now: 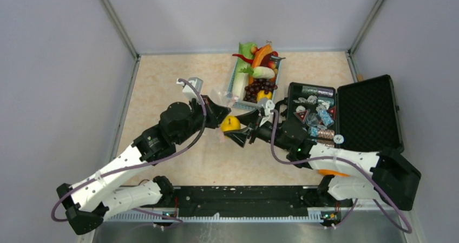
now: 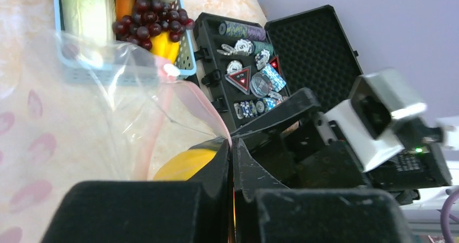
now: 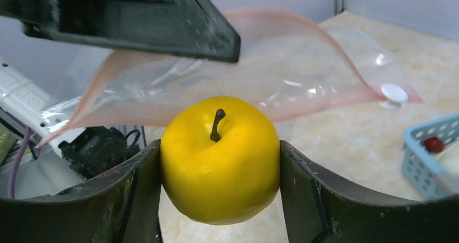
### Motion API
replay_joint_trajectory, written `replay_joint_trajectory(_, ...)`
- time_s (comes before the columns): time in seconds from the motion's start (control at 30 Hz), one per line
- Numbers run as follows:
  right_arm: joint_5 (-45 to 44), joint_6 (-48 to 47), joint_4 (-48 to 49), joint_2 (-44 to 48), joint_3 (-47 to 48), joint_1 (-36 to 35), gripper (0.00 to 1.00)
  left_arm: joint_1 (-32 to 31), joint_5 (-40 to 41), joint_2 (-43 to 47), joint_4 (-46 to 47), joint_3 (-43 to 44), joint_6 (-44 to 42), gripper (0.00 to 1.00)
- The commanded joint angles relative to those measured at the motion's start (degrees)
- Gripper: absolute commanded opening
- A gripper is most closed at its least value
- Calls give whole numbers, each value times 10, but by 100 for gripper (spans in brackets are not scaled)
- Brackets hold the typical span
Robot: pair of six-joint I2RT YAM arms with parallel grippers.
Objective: Place the food in the zip-top bag and seal the zipper
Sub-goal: Place the fake fruit in the bin.
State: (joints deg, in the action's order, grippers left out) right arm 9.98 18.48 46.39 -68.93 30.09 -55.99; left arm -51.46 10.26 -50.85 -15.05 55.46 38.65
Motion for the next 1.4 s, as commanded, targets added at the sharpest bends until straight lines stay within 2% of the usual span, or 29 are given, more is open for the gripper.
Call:
replay_joint_trajectory(0.0,-22,-94,3,42,29,-6,38,4,-38,-5,-6,12,22,0)
replay_joint_trajectory(0.1,-86,-100,-83,70,52,-5,37,4,-16,-4,-33,12,13,0)
replay_joint_trajectory(0.17,-141,-84,-92,90,39,-4,38,4,1,3,-33,2,6,0)
replay_joint_trajectory(0.33,-130,-21,-69,114,11,5,38,5,-21,22,54,-58,9,0)
replay_joint_trajectory(0.4,-137,18,-42,114,-3,5,38,4,-32,10,59,-59,9,0)
replay_joint_trajectory(0.53,-195,162,53,110,-48,5,38,4,-59,-19,45,-49,7,0)
replay_joint_trajectory(0.63,-209,200,178,96,-90,5,38,4,-44,-21,55,-67,14,0)
replay_joint_trajectory(0.87,-231,216,246,66,-88,5,38,4,-15,0,88,-110,52,0)
replay_joint_trajectory(0.97,-259,233,211,66,-75,5,37,4,-4,5,96,-113,57,0)
replay_joint_trajectory(1.0,-262,243,234,61,-81,5,37,4,-2,6,100,-114,62,0)
replay_joint_trajectory(1.1,-266,257,324,32,-92,5,37,4,-2,6,112,-121,78,0)
replay_joint_trajectory(1.23,-258,252,290,1,-59,1,38,4,-1,9,121,-130,93,0)
replay_joint_trajectory(1.37,-258,241,340,-58,-53,-7,38,4,-11,14,129,-133,106,0)
